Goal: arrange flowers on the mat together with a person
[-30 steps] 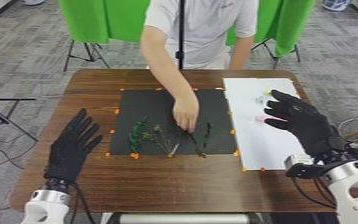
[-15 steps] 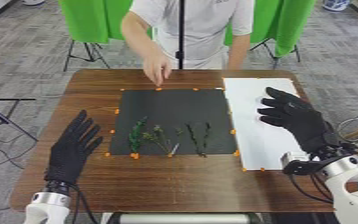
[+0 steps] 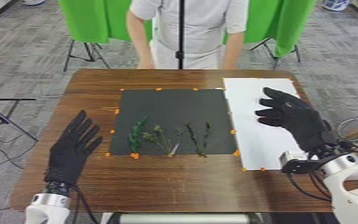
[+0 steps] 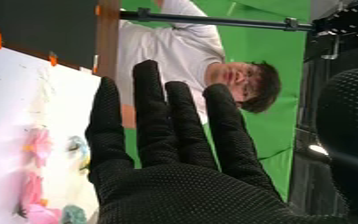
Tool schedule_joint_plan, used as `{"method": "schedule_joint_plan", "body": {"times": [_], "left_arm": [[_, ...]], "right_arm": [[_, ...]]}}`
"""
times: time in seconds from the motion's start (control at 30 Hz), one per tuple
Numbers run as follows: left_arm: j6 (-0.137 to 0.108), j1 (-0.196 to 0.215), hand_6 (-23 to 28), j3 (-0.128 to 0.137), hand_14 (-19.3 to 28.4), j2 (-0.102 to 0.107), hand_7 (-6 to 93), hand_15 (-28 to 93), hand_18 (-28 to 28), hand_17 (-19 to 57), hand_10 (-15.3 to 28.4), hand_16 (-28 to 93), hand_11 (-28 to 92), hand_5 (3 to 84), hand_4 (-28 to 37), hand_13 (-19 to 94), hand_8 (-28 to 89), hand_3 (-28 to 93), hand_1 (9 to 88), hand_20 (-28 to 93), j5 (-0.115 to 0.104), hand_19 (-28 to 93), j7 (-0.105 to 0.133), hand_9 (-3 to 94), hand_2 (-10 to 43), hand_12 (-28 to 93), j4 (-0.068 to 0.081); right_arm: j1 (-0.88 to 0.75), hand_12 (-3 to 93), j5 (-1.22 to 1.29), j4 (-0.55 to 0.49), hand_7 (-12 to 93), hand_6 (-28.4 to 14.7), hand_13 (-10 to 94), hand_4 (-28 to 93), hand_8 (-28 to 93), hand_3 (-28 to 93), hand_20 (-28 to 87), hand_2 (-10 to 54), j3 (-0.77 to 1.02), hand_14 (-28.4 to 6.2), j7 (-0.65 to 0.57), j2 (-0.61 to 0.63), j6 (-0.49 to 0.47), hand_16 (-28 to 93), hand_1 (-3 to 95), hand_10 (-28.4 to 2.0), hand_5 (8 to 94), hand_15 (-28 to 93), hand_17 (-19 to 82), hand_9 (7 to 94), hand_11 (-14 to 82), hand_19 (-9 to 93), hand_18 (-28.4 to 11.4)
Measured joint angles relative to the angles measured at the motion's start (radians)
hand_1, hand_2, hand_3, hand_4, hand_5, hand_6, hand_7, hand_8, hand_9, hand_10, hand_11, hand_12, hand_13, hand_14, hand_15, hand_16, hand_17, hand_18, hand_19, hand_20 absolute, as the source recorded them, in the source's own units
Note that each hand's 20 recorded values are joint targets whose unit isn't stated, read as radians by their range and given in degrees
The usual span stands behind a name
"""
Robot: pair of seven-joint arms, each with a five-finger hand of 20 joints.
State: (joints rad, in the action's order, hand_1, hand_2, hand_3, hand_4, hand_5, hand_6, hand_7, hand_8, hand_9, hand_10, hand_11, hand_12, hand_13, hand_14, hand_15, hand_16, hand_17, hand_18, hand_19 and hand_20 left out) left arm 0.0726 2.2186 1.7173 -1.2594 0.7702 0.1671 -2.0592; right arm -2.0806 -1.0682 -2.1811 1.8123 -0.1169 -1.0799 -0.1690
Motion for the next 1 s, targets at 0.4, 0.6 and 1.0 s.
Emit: {"method": "schedule_joint_plan", "body": {"times": [0.4, 0.6, 1.0], "left_arm": [[0.001, 0.004, 0.8, 0.000, 10.9, 0.000, 16.6, 13, 19.5, -12.3, 9.2, 7, 12, 23.9, -26.2, 16, -9, 73, 25.1, 15, 0.000, 39, -0.004, 17.3, -3.7, 14, 0.000], [0.001, 0.000, 0.8, 0.000, 11.0, 0.002, 16.7, 13, 19.6, -12.3, 9.1, 7, 12, 23.9, -26.3, 16, -9, 73, 25.3, 15, 0.000, 39, -0.003, 17.2, -3.6, 14, 0.000], [0.009, -0.005, 0.8, -0.007, 11.1, 0.007, 16.7, 13, 19.6, -12.3, 9.1, 7, 11, 23.8, -26.2, 16, -9, 73, 25.2, 15, 0.002, 39, -0.007, 17.3, -3.7, 14, 0.000]], "right_arm": [[0.032, 20.7, -0.063, 0.019, 25, -4.9, 40, -27, -15, 85, 42, -9.3, -0.066, -11.1, 0.077, 0.011, 0.084, 16, 25.6, -13.8, 38.5, 53, 15, 40.5, 22.5, 69, -21.2], [0.126, 18.4, -0.396, 0.079, 29, -0.5, 52, -28, -19, 83, 51, -9.5, -0.267, -10.7, 0.106, 0.140, 0.410, 17, 32.4, -7.8, 43.9, 80, 24, 46.6, 23.8, 85, -19.0], [0.282, 19.3, -0.968, 0.170, 21, -5.3, 58, -28, -14, 82, 51, -9.5, -0.297, -10.4, -0.131, 0.280, 0.171, 13, 28.0, -8.4, 31.2, 89, 32, 32.4, 17.3, 93, -20.3]]}}
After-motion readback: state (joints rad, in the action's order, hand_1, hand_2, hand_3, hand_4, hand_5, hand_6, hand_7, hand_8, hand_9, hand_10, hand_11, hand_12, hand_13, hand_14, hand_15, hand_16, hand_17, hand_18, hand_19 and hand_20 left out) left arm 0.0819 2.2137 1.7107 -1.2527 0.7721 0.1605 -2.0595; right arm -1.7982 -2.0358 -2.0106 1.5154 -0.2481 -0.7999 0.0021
